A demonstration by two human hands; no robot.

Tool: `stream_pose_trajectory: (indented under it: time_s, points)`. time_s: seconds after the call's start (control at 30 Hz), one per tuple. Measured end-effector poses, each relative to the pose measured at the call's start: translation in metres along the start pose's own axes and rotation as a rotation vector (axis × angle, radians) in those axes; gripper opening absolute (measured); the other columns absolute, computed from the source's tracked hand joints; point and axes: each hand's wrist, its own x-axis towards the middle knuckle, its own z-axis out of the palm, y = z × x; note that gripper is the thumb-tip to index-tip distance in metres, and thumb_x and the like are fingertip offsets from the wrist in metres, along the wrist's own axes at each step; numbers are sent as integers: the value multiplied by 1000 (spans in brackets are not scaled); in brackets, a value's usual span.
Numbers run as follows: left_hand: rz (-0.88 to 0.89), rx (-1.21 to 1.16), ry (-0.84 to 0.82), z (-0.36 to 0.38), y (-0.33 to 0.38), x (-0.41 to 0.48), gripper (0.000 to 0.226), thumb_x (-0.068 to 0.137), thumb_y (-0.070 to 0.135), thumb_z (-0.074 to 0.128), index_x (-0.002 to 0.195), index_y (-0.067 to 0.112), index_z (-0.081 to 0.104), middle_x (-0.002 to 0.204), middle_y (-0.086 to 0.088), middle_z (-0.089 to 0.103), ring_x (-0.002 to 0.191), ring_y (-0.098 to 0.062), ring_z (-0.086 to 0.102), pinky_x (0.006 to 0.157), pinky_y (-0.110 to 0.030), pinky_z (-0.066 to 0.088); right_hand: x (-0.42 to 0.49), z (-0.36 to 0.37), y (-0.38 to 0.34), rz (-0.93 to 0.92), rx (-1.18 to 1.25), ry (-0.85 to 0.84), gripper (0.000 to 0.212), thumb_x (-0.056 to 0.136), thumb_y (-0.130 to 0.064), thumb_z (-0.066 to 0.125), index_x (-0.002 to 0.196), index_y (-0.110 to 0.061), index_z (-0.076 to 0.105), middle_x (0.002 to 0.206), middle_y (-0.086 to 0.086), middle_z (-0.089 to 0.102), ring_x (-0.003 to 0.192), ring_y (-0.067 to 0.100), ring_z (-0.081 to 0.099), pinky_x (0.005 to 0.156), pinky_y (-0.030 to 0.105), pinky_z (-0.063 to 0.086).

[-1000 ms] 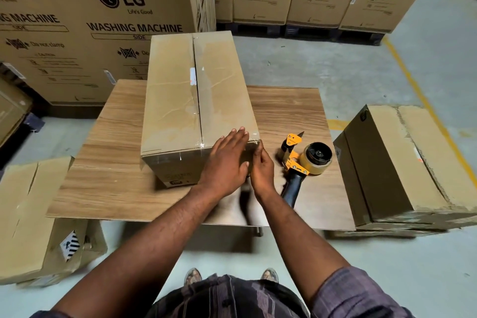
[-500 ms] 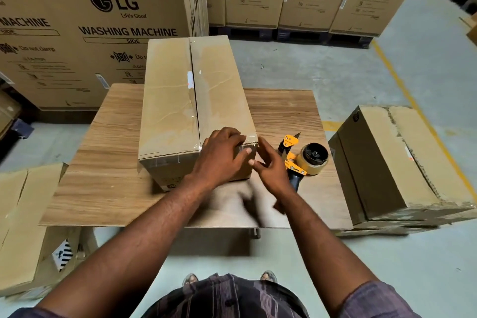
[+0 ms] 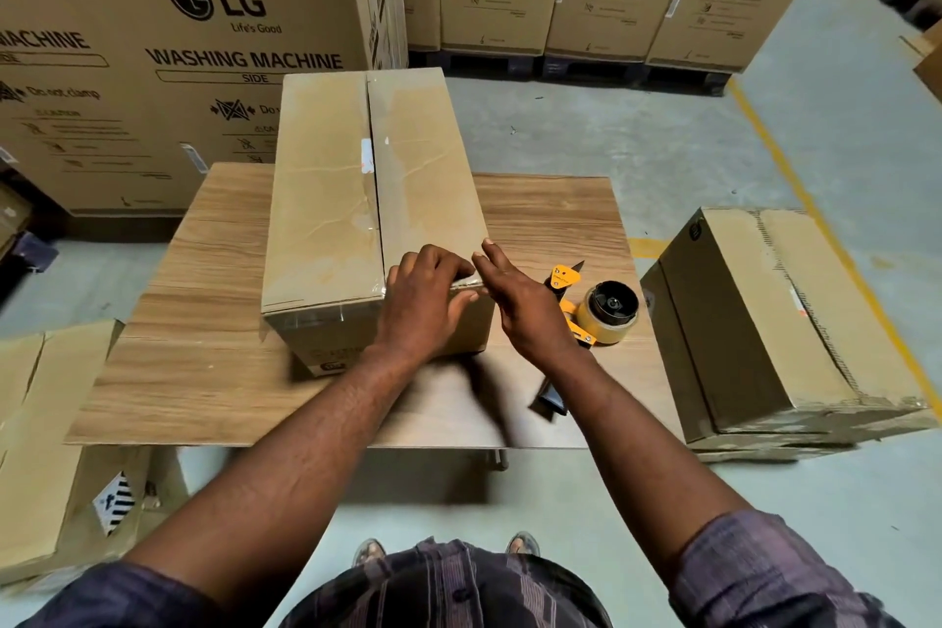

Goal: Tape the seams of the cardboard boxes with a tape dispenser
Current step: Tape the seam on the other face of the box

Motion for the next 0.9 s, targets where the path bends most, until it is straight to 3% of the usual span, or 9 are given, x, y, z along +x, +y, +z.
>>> stream_pose_trajectory:
  time_s: [0.07, 0.13, 0.2, 0.3, 0.47, 0.53, 0.67, 0.77, 0.9]
  points:
    - [12, 15, -43, -1, -2, -2, 45, 78, 29, 81, 119, 27, 61, 115, 1, 56, 103, -26, 54, 89, -41, 43, -4, -1, 2, -17, -61, -44, 82, 85, -1, 44, 157, -38, 30, 167, -20, 18, 138, 19, 52, 91, 40, 57]
    - [16, 4, -76, -2, -4, -3, 52, 76, 28, 83, 122, 29, 60, 117, 2, 54, 106, -25, 52, 92, -40, 42, -7, -3, 6, -19, -46, -74, 94, 83, 12, 54, 159, -36, 28, 168, -20, 15, 142, 18, 47, 97, 41, 55]
    - [13, -43, -82, -5, -4, -2, 48, 80, 39, 79, 123, 28, 61, 118, 2, 54, 108, -22, 50, 92, -39, 40, -5, -6, 7, -48, 32, -60, 72, 93, -3, 63, 157, -24, 38, 166, -9, 24, 150, 14, 32, 116, 36, 40]
    - [6, -81, -62, -8, -3, 2, 34, 89, 41, 69, 119, 28, 65, 113, 1, 57, 107, -23, 51, 91, -39, 41, 0, -9, 3, -17, 77, -29, 48, 103, -24, 55, 149, -15, 51, 161, 1, 37, 153, 18, 27, 124, 35, 28]
    - [6, -32, -99, -9, -3, 0, 43, 83, 20, 78, 122, 29, 63, 116, 2, 56, 109, -24, 52, 92, -39, 41, -8, -8, 1, -25, -28, -55, 67, 91, 11, 53, 153, -12, 45, 164, 2, 32, 154, 21, 24, 122, 33, 29]
    - [12, 9, -109, -12, -3, -2, 49, 79, 23, 81, 124, 31, 62, 118, 4, 55, 111, -22, 50, 92, -37, 37, -6, -10, -5, -34, -59, -40, 66, 89, 7, 60, 151, -10, 47, 163, 4, 34, 154, 25, 23, 120, 36, 31]
    - [-28, 38, 50, -23, -15, -5, 24, 88, 40, 70, 111, 31, 69, 107, 3, 59, 104, -21, 52, 85, -37, 35, 8, -6, -24, -118, -82, 1, 42, 99, -20, 65, 138, -7, 61, 153, 11, 50, 147, 29, 40, 119, 44, 34]
    - [-87, 68, 46, -24, -30, -6, 20, 89, 40, 69, 108, 32, 68, 106, 4, 60, 102, -23, 54, 82, -38, 34, 10, 3, -29, -118, -131, 26, 36, 99, -19, 65, 132, -6, 64, 146, 11, 57, 143, 31, 46, 115, 48, 40]
    - [-17, 103, 70, -17, -37, -16, 27, 87, 37, 72, 114, 31, 67, 107, 3, 60, 98, -26, 57, 80, -40, 38, -1, 9, -23, -134, -170, 23, 53, 90, -4, 70, 142, -6, 57, 154, 10, 49, 148, 30, 37, 118, 50, 35]
